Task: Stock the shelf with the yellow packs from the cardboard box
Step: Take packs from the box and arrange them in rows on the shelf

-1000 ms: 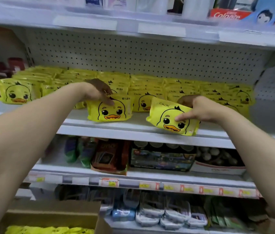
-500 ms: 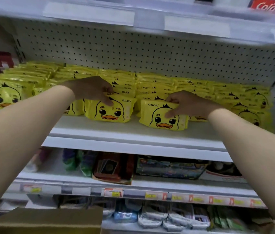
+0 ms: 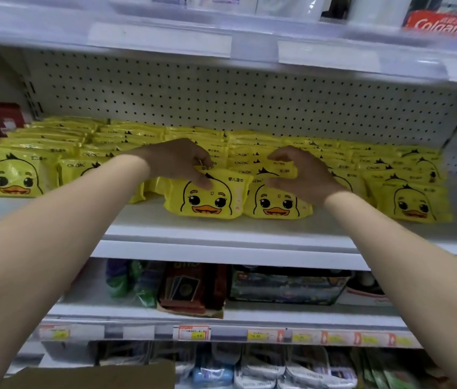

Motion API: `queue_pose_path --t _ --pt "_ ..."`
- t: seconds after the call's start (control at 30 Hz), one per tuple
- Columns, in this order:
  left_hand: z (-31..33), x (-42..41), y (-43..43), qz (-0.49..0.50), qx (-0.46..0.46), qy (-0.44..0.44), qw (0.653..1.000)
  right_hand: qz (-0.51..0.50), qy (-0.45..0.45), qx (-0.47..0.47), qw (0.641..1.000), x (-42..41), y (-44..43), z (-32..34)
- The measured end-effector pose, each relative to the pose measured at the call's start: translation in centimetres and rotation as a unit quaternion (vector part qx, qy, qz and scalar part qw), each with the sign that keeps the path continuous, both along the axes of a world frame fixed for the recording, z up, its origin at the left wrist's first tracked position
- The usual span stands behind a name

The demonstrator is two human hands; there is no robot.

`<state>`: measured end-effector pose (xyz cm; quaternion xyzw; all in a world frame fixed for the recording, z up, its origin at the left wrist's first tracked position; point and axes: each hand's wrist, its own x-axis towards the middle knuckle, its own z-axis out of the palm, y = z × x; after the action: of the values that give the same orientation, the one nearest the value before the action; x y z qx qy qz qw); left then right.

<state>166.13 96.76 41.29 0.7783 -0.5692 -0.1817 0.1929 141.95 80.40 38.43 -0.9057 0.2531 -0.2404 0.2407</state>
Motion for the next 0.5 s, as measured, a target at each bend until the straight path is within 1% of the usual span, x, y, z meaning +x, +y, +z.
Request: queue_pose_path --t 0.03,0.07,0.1,0.17,0.3,0.43,0.5 --pt "0.2 -0.3 -0.2 -0.007 -0.005 0.012 1.000 0.036 -0.054 0.062 0.996 0.5 1.1 0.2" --pt "0.3 -0.5 -0.3 -0.015 -0.009 0.023 1.000 0.070 -0.082 0.109 0.988 1.0 2.0 0.2" --pt "0.3 -0.8 -0.4 -0.022 -0.013 0.031 0.999 0.092 -0.090 0.123 0.984 1.5 2.7 0.1" --pt "0.2 -1.4 -0.5 -0.028 -0.026 0.046 0.998 0.100 -0.080 0.109 0.986 2.1 3.5 -0.3" --pt "-0.9 -1.6 0.1 -0.036 -0.050 0.083 0.995 0.090 -0.092 0.139 0.982 2.3 3.7 -1.0" --pt "-2.7 -0.5 1.8 -0.069 -0.076 0.181 0.978 0.075 -0.099 0.160 0.979 2.4 3.8 -1.3" --pt "-3.2 -0.1 2.5 -0.068 -0.103 0.203 0.971 0.068 -0.106 0.172 0.977 2.5 3.7 -1.4"
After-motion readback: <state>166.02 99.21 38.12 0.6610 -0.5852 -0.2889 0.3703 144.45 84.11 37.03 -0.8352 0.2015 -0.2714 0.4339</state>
